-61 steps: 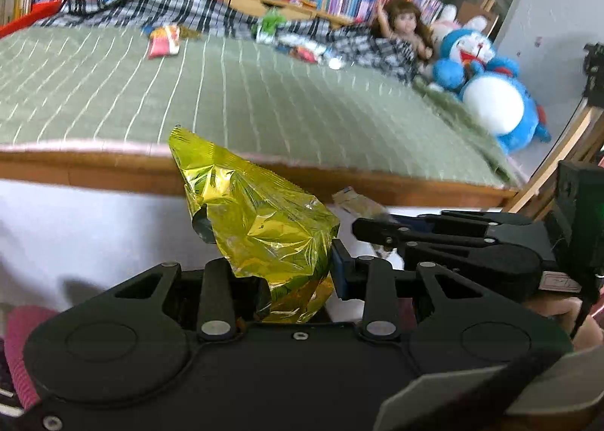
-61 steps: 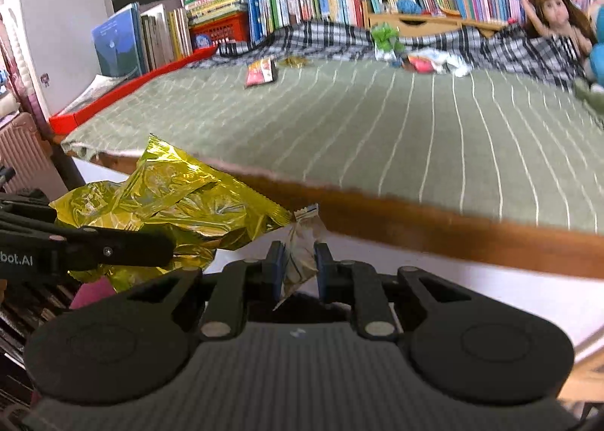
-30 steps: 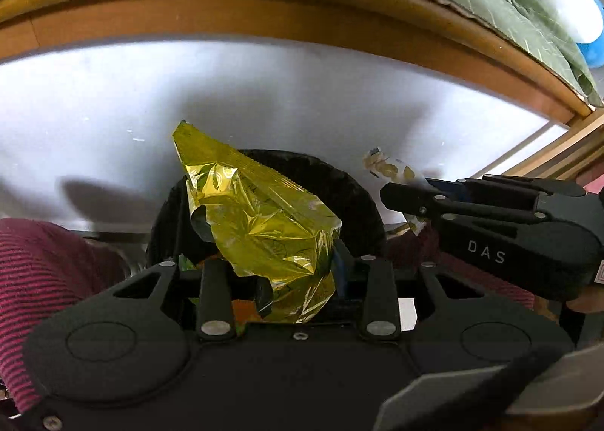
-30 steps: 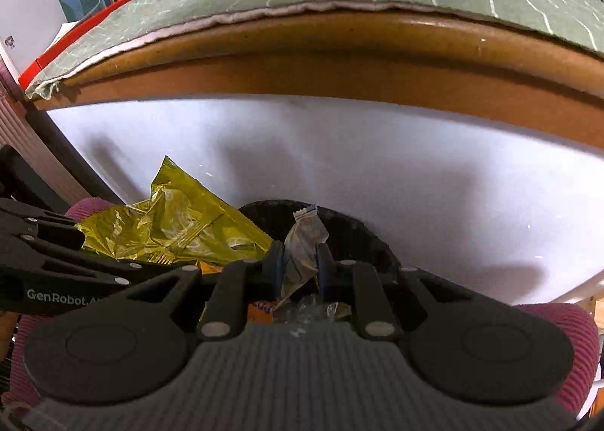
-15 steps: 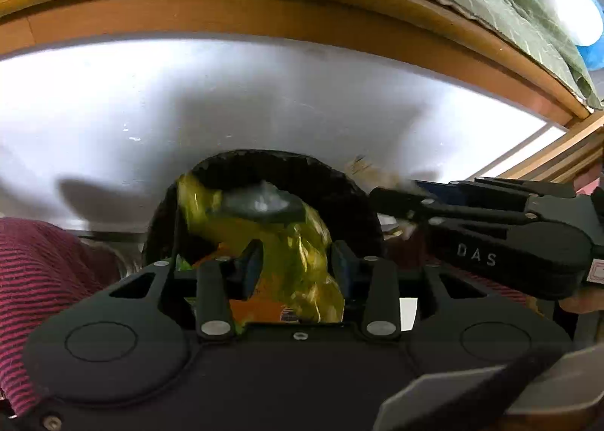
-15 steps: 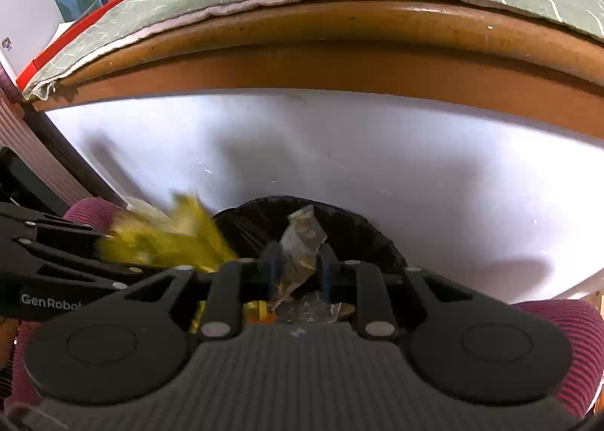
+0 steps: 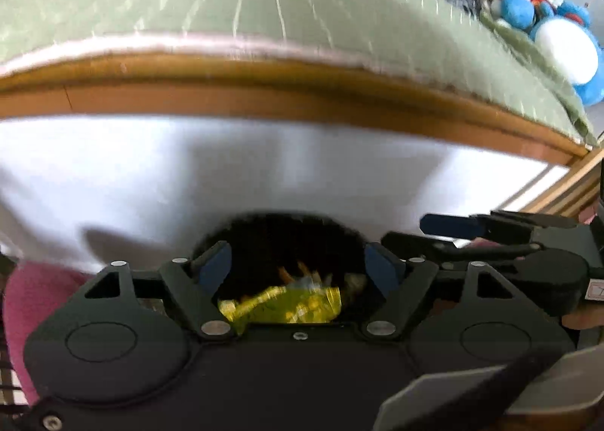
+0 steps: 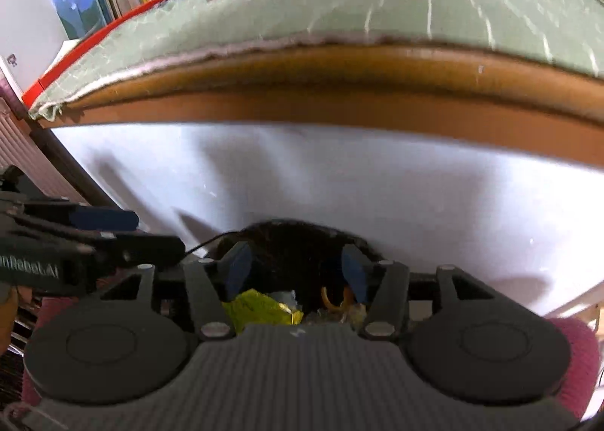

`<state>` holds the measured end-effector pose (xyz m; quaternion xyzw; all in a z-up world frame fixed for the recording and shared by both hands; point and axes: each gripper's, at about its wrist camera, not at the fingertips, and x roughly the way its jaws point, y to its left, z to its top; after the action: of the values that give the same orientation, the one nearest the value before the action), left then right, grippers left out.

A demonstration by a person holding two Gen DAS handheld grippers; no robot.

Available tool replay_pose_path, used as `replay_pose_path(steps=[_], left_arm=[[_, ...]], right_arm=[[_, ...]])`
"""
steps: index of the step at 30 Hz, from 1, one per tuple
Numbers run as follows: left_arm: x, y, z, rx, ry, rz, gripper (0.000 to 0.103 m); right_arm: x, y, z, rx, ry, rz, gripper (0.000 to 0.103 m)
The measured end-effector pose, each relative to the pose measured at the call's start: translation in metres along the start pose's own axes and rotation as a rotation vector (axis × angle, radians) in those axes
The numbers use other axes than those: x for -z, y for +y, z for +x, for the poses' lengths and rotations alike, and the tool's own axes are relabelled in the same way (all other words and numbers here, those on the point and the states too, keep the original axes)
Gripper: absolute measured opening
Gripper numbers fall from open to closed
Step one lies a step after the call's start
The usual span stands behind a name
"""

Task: Collect trash
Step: 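Raise both open tools back over the bed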

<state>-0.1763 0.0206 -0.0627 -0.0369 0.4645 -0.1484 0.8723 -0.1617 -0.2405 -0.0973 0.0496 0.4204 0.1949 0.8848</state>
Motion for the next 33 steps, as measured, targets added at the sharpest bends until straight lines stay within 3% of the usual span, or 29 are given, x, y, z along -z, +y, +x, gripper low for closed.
replay_pose_path(steps=[10, 18, 23, 28, 33], left_arm=[[-0.06, 0.005, -0.052, -0.013, -0.218, 0.034, 0.087], [-0.136, 0.019, -0.065, -0.086, -0.403, 0.013, 0.091], [-0.186, 0.04, -0.05, -0.112, -0.431, -0.091, 0.091], [-0.225, 0.058, -0.024, -0.139, -0.446, -0.132, 0.091], [-0.253, 0.07, 0.009, -0.158, -0.429, -0.162, 0.091]], right_arm=[[-0.051, 0.011, -0.051, -0.012, -0.189, -0.109, 0.081], [-0.106, 0.002, -0.069, 0.09, -0.329, -0.152, 0.087], [-0.147, -0.017, -0.063, 0.166, -0.37, -0.15, 0.089], [-0.194, -0.042, -0.043, 0.201, -0.379, -0.114, 0.089], [-0.235, -0.061, -0.011, 0.189, -0.347, -0.102, 0.077]])
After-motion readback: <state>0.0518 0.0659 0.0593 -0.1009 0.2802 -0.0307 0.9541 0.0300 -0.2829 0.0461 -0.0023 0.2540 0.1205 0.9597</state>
